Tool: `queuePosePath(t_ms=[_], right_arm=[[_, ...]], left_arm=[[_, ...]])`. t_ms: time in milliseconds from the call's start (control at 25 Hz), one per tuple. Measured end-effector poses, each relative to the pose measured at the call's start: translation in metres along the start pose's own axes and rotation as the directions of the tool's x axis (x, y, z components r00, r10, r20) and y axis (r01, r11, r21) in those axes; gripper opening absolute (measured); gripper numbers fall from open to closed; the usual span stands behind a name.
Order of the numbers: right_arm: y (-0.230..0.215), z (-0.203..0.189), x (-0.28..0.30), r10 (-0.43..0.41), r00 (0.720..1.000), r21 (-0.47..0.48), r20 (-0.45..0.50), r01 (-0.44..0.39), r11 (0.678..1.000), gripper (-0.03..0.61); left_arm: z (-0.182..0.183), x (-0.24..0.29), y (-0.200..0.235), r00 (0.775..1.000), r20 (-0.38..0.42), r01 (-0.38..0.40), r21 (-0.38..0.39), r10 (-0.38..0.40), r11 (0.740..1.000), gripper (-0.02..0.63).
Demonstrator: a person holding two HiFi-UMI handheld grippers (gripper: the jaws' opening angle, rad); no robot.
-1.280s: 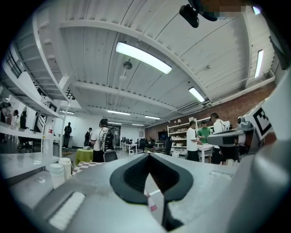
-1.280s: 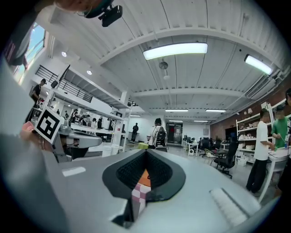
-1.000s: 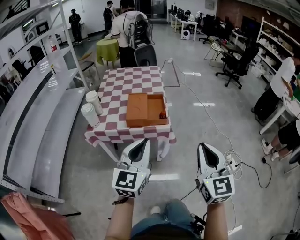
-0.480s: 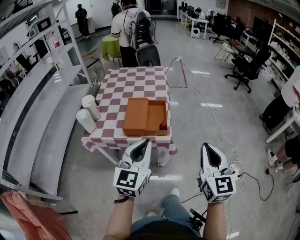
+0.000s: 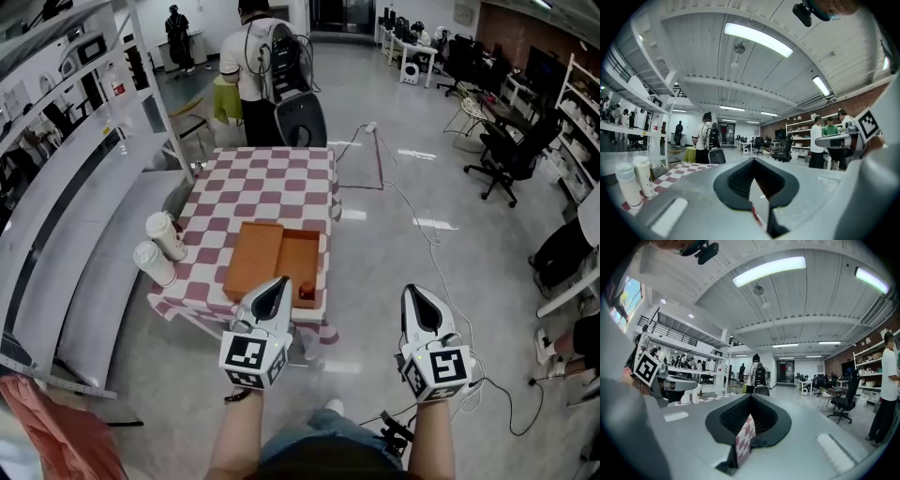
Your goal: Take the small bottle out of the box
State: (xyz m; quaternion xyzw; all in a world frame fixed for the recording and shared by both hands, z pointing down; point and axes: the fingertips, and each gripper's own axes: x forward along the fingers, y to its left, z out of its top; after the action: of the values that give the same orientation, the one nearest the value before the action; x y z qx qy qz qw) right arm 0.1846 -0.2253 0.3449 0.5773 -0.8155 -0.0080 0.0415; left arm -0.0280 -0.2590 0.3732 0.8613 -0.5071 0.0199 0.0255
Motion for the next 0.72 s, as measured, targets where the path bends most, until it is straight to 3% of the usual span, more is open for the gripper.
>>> queuePosePath(t_ms=[480,720], right_arm=[[-0.033,-0.035,0.056,0.074,0.996,0.029,-0.059,-0.073,0.997,0.0],[-0.032,-0.056,0.068,0.077,0.991,0.041,-0.113,-0.072,0.997,0.0]], left_arm=[[-0.048,0.051,0.013,0.998,-0.066,-0.023,-0.094,0.017,0.995,-0.003],[-0.073,0.067,0.017,0.992,-0.125,0.013,-0.1,-0.026,0.995,0.007]])
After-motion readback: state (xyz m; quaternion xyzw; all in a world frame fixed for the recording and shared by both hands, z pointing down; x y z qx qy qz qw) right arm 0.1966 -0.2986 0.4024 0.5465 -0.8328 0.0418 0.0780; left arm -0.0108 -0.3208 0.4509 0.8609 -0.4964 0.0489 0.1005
